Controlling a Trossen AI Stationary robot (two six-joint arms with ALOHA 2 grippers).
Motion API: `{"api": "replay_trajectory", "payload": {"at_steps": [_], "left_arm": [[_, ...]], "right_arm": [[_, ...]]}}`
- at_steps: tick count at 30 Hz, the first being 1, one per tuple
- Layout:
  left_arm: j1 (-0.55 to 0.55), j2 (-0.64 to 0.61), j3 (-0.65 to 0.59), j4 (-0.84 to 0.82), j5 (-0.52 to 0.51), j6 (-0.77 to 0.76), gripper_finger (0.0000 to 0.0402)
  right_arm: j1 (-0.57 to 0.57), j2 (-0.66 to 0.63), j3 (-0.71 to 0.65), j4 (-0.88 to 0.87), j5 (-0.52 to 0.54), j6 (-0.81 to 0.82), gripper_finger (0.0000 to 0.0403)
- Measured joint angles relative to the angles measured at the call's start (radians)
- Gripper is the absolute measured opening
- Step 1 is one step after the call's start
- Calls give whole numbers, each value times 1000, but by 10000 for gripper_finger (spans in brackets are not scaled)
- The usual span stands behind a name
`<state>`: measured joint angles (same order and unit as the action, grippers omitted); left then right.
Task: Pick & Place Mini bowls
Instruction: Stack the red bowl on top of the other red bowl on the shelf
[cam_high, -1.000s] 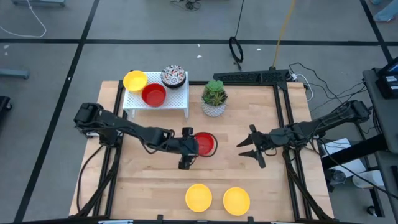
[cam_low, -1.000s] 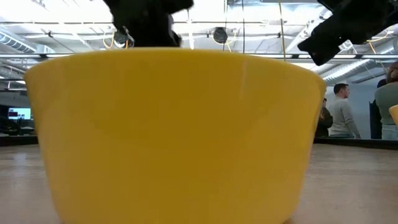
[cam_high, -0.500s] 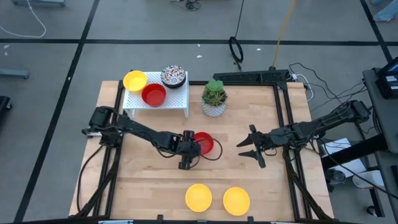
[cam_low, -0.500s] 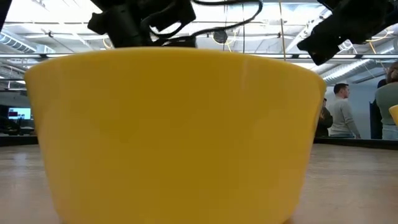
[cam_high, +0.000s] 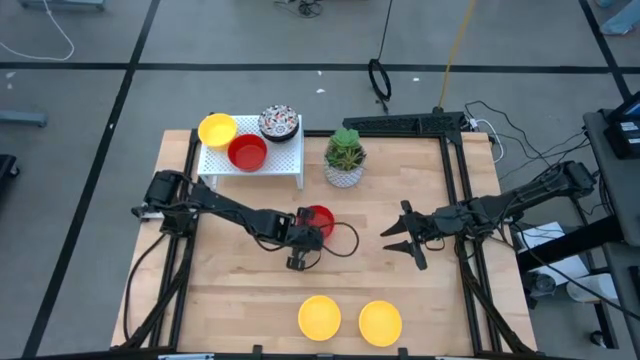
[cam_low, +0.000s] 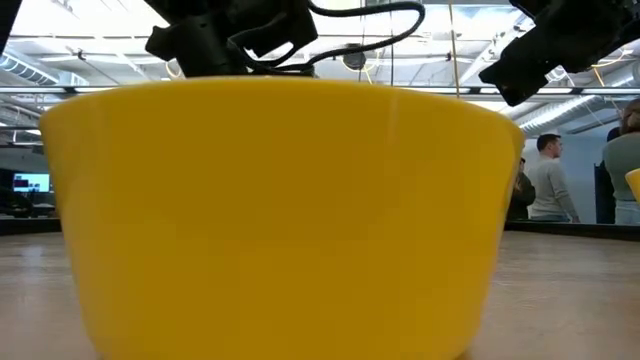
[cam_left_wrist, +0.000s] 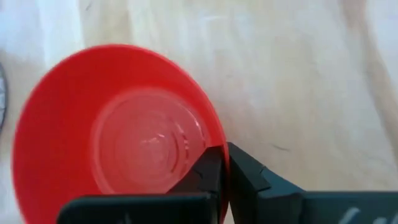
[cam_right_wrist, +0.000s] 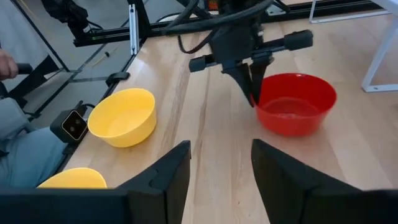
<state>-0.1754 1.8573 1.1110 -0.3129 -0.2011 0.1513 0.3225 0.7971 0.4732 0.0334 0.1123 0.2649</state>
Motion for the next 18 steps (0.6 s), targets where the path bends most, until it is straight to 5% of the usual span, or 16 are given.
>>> {"api": "replay_trajectory", "payload": {"at_steps": [11,18], "left_arm": [[9,-191,28,-3,-19,1,14],[40,-411,45,-125,-238,-55,9]], "right_arm": [[0,0,0,0,0,-23,144],[0,0,0,7,-3,-24,145]]}}
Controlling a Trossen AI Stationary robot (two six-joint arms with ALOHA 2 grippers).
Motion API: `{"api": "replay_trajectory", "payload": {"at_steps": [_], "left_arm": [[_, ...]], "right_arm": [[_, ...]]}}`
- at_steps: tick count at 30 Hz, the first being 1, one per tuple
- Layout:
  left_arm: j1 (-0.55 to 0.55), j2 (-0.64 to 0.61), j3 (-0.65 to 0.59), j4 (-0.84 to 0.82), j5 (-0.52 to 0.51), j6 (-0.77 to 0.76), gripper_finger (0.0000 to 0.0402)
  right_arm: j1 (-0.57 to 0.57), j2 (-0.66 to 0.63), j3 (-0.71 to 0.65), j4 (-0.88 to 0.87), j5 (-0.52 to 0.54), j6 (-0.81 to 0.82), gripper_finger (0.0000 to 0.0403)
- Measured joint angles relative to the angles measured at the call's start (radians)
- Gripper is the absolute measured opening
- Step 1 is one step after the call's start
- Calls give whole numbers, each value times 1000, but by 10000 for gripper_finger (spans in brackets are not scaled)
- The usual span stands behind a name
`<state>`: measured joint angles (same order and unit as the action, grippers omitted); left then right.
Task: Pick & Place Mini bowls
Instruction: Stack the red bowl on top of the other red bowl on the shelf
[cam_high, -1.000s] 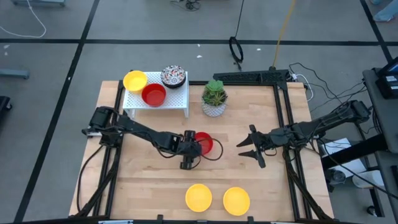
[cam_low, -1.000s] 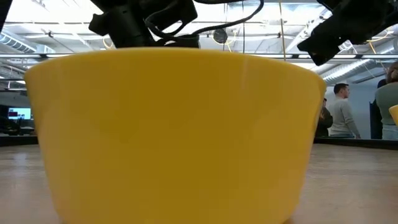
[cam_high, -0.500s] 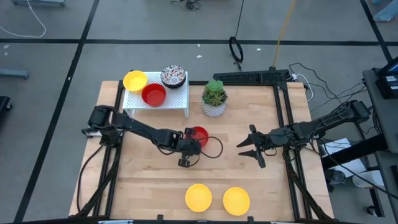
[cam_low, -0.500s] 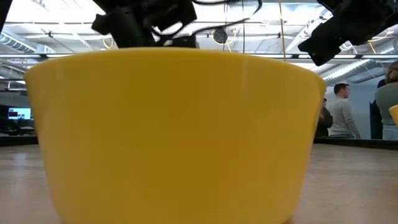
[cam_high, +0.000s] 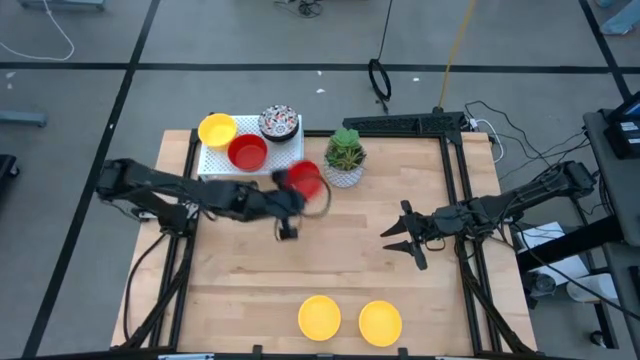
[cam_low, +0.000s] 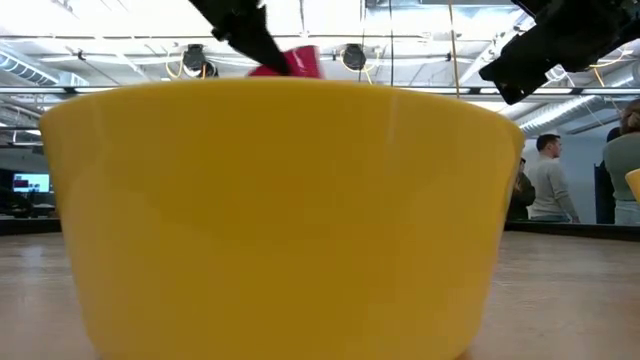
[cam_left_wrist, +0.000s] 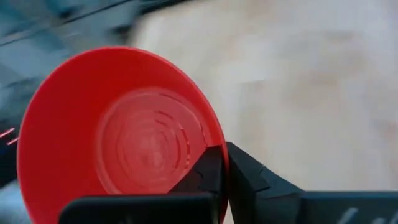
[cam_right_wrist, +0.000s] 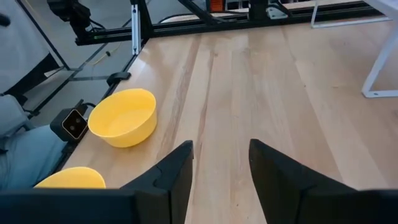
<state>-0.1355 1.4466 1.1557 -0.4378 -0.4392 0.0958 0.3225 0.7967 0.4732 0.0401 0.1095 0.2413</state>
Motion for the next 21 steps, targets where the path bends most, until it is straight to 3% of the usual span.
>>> {"api": "replay_trajectory", "payload": {"at_steps": [3,6,13,21], "left_arm": [[28,-86,0,-134,-137,-63,15],[67,-163,0,-254,-194,-149,7],[177,-257,0,-467,-212,-281,13],[305,-236,-1,-593,-119,-320,13]], "right_arm": [[0,0,0,11,-1,0,145],[0,0,0,28,-2,0,146],[0,0,-44,164,-5,-37,146],[-3,0,-71,181,-3,-59,146]]}}
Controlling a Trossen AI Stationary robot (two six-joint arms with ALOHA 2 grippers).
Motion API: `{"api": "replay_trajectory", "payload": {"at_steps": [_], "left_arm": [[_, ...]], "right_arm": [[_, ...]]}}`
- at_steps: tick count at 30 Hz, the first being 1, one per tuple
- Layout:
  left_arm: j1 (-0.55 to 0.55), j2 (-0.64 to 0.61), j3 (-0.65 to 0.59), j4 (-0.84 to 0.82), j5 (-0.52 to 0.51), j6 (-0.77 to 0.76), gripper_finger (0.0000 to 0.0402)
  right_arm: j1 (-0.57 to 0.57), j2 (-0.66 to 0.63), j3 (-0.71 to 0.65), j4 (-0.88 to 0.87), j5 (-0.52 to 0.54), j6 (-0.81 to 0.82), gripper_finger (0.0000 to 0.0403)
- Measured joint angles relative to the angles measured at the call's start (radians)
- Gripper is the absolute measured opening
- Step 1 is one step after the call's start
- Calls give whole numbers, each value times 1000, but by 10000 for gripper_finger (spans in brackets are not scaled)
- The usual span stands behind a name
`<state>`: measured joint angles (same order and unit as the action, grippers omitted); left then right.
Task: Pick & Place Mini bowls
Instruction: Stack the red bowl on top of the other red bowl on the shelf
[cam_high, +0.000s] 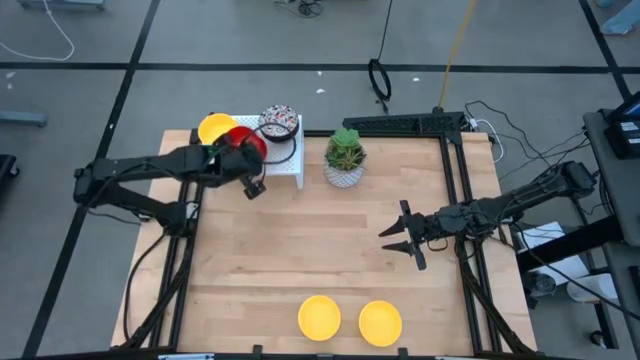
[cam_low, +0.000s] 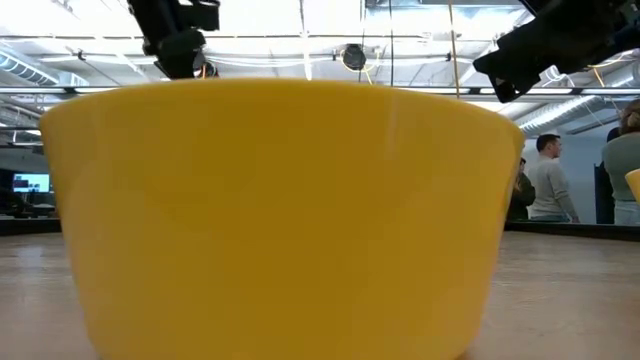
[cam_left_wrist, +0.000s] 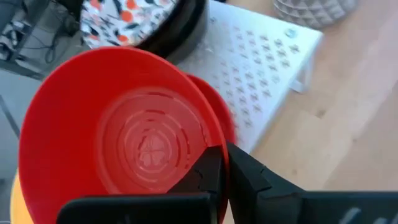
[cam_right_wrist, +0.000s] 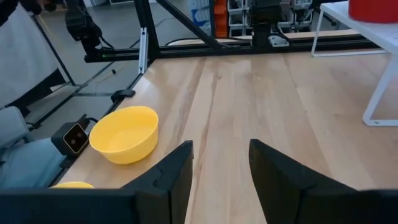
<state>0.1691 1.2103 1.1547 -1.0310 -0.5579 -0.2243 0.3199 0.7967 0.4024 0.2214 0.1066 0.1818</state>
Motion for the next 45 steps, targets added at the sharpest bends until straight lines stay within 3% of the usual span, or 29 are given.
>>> {"api": "replay_trajectory", "payload": {"at_steps": [12,20,27,36,39,45], "left_arm": [[94,65,1,30,67,71,18],[107,91,1,39,96,98,6],[107,93,1,42,95,95,29],[107,93,1,40,93,69,10],[107,93,1,40,75,56,29],[107,86,1,40,53,43,111]], "right_arm": [[0,0,-1,-3,0,0,146],[0,0,-1,-5,0,0,146],[0,0,-1,-5,-1,0,146],[0,0,-1,-5,0,0,146],[0,0,-1,-5,0,13,146],[0,0,-1,-5,-1,15,146]]}}
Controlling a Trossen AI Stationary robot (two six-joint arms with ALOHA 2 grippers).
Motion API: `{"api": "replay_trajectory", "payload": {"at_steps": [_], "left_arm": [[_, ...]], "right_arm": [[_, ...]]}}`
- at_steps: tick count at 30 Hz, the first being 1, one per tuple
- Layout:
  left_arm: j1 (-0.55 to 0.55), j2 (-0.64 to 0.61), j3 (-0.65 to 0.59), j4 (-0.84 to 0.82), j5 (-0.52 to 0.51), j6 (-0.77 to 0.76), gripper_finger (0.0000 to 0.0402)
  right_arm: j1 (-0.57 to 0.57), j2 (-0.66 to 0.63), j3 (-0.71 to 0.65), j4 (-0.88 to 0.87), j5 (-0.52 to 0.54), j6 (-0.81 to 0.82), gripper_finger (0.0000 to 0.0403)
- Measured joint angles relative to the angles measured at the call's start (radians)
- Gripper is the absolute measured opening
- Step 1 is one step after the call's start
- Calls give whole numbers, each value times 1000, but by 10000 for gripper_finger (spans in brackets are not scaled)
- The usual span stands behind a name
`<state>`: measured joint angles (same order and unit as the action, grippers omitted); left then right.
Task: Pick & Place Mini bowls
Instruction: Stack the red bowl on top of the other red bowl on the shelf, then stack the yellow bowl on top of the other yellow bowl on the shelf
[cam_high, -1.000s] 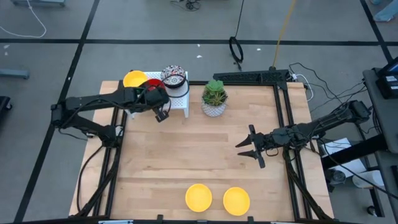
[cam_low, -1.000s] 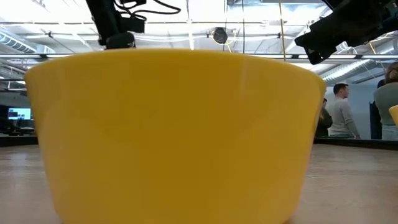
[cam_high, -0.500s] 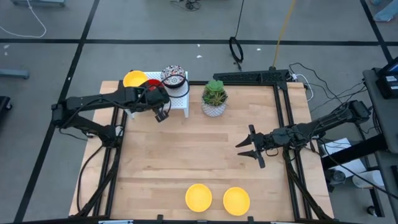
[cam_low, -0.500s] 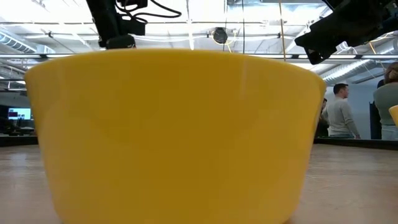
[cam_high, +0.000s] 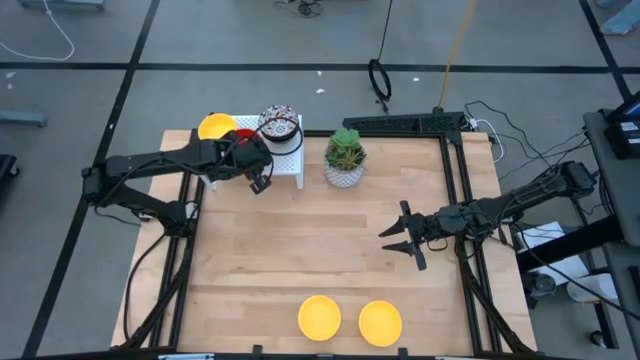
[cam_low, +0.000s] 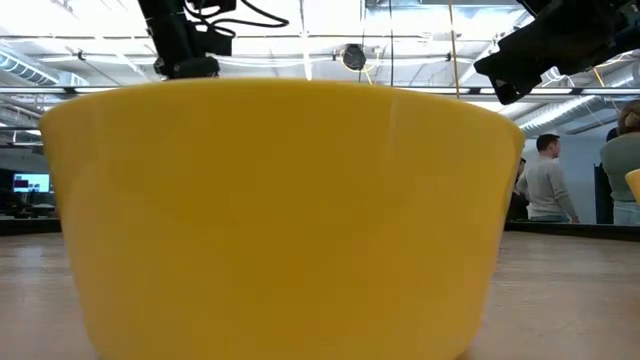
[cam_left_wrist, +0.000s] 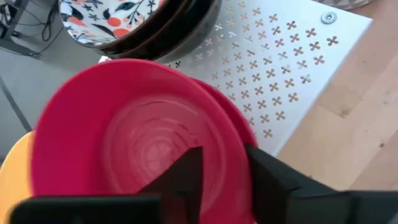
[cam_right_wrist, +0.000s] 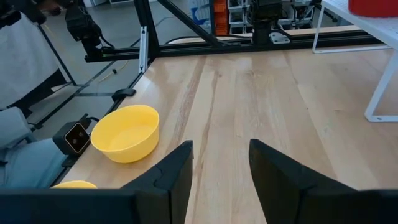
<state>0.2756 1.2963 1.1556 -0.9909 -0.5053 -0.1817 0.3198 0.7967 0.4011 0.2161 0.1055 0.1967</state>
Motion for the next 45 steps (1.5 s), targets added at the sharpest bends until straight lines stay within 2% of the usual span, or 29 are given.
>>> {"api": "replay_trajectory", "payload": {"at_steps": [4,8,15,20,24,27,29,32,36,41,45], "left_arm": [[0,-7,0,2,-1,3,160],[-1,-29,-1,22,-15,22,190],[-2,-77,35,34,-20,29,200],[-26,-103,105,57,-14,6,200],[-73,-107,147,73,56,-45,200],[-120,-107,149,74,88,-79,200],[-152,-105,149,74,101,-110,200],[-200,-105,149,75,115,-164,200],[-258,-105,149,75,116,-203,200],[-308,-104,149,75,113,-214,200],[-333,-104,149,76,113,-223,200]], "right_arm": [[0,0,0,2,0,0,146],[0,0,0,5,2,0,146],[0,0,0,20,5,0,146],[0,0,26,-6,55,1,146],[26,30,118,-179,84,28,146],[66,97,210,-339,154,29,146],[88,156,269,-432,158,41,146],[124,247,337,-527,113,99,146],[170,360,388,-571,-27,191,146],[227,466,399,-510,-153,260,146],[260,531,400,-426,-161,316,146]]}}
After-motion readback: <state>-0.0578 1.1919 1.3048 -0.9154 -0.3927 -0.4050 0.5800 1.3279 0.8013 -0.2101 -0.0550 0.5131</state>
